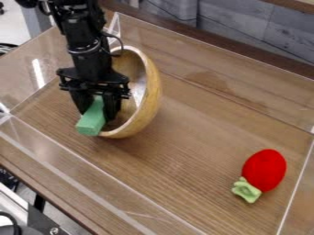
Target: Remove the green stick from the brown bowl and put it on the table
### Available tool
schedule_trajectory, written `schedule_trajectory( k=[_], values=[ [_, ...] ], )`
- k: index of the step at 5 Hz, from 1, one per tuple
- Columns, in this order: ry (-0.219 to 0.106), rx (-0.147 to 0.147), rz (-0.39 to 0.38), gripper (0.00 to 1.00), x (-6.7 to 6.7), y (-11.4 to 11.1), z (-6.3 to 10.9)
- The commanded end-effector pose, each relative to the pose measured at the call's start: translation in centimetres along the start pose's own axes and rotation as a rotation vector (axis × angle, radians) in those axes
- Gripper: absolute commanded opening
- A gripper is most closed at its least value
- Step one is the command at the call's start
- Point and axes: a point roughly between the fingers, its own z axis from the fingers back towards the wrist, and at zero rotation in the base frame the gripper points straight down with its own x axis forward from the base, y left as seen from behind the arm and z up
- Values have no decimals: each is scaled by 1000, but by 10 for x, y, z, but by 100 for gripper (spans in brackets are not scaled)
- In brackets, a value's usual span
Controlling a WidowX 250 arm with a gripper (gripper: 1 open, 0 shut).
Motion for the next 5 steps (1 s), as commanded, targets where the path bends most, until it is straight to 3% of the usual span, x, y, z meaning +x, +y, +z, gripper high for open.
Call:
schedule_trajectory(
  k=[1, 2, 3, 4, 5],
  values=[
    [-8, -2, 50, 0, 0, -10, 4],
    [-15, -3, -20, 0, -6, -29, 0],
    [-6, 3, -94, 0, -14, -52, -15],
    [3, 12, -114, 0, -16, -77, -18],
    [20, 30, -109, 0, -17, -81, -24]
  ],
)
